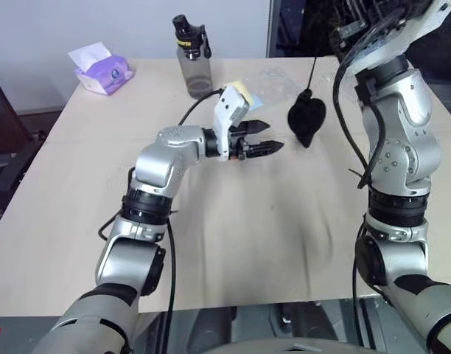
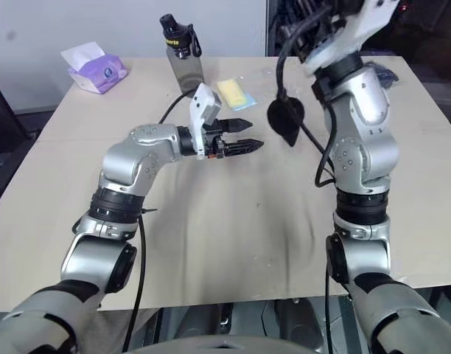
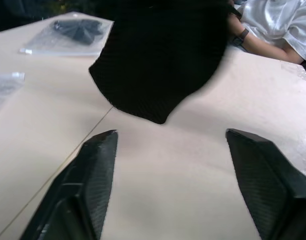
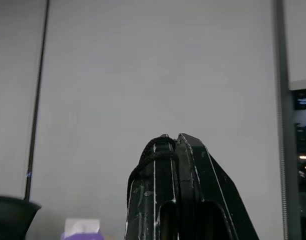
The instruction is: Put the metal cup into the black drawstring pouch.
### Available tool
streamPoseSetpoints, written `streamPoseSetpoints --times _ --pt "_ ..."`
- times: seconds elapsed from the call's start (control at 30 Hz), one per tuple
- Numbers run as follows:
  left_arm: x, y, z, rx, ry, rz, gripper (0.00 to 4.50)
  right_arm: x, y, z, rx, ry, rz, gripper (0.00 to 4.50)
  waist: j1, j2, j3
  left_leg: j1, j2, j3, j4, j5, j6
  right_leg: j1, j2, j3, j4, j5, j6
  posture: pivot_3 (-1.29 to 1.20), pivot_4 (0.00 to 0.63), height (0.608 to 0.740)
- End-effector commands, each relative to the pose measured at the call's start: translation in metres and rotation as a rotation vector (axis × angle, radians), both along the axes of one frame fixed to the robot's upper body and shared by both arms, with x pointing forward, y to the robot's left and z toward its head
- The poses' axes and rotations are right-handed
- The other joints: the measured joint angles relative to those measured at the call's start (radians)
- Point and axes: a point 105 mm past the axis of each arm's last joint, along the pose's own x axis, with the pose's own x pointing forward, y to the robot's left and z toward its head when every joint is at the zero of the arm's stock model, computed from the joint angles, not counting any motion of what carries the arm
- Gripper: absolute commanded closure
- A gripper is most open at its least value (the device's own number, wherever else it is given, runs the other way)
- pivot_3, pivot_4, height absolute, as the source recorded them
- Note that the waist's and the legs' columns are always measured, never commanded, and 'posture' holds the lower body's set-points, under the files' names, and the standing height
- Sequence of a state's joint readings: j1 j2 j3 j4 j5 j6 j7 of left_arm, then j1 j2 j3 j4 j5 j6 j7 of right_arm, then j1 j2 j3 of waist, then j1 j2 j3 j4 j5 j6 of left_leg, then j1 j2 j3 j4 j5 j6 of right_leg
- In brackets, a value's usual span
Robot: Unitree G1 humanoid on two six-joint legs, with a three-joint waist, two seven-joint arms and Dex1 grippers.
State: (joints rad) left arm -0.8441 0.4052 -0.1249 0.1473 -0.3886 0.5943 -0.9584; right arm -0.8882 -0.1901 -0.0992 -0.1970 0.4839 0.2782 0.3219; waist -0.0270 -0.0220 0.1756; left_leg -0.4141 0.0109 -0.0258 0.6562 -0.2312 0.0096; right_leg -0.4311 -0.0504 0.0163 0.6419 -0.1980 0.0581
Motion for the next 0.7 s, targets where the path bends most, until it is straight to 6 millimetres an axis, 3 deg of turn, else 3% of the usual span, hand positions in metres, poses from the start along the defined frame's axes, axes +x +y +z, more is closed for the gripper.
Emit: streamPoseSetpoints --times 0.03,0.17,0.27,0.4,0.43,0.63,0.7 --pt "-0.003 0.012 0.02 -0.054 -0.058 0.007 1.2 -0.013 0.0 0.005 -0.024 -0.044 0.015 4.5 -0.002 0.0 0.0 0.0 0.0 0.0 0.0 0.0 0.0 0.0 0.0 0.0 0.0 0.0 0.0 0.0 0.15 0.74" --pt "0.009 0.035 0.018 -0.048 -0.055 0.104 1.2 -0.008 0.003 -0.016 -0.116 0.012 0.015 4.5 -0.005 0.0 0.0 0.0 0.0 0.0 0.0 0.0 0.0 0.0 0.0 0.0 0.0 0.0 0.0 0.0 0.15 0.74" --pt "0.013 0.054 0.008 -0.018 -0.05 0.171 1.15 -0.003 -0.003 -0.036 -0.214 0.039 -0.053 3.67 -0.006 0.0 0.0 0.0 0.0 0.0 0.0 0.0 0.0 0.0 0.0 0.0 -0.001 0.0 0.0 0.0 0.15 0.74" --pt "0.008 0.078 -0.012 0.023 -0.008 0.235 1.15 -0.002 -0.019 -0.072 -0.343 0.121 -0.093 1.87 -0.006 0.0 0.0 0.0 0.0 0.0 0.0 0.0 0.0 0.0 0.0 0.0 -0.001 0.0 0.0 0.0 0.15 0.74" --pt "0.004 0.086 -0.021 0.032 0.002 0.252 1.15 -0.005 -0.027 -0.093 -0.413 0.188 -0.07 1.55 -0.006 0.0 0.0 0.0 0.0 0.0 0.0 0.0 0.0 0.0 0.0 0.0 -0.001 0.0 0.0 0.0 0.15 0.74" --pt "-0.026 0.137 -0.076 0.084 0.122 0.362 1.15 -0.013 -0.094 -0.165 -0.541 0.434 -0.095 1.55 -0.004 0.0 0.0 0.0 0.0 0.001 -0.002 0.0 0.0 0.0 -0.001 0.001 -0.002 0.0 0.0 0.0 0.15 0.74" --pt "-0.035 0.145 -0.086 0.084 0.131 0.387 1.15 -0.018 -0.11 -0.186 -0.558 0.491 -0.064 1.55 -0.003 -0.001 0.0 0.002 0.0 0.001 -0.002 0.0 0.0 0.002 -0.001 0.001 -0.002 0.0 0.0 0.0 0.15 0.74"
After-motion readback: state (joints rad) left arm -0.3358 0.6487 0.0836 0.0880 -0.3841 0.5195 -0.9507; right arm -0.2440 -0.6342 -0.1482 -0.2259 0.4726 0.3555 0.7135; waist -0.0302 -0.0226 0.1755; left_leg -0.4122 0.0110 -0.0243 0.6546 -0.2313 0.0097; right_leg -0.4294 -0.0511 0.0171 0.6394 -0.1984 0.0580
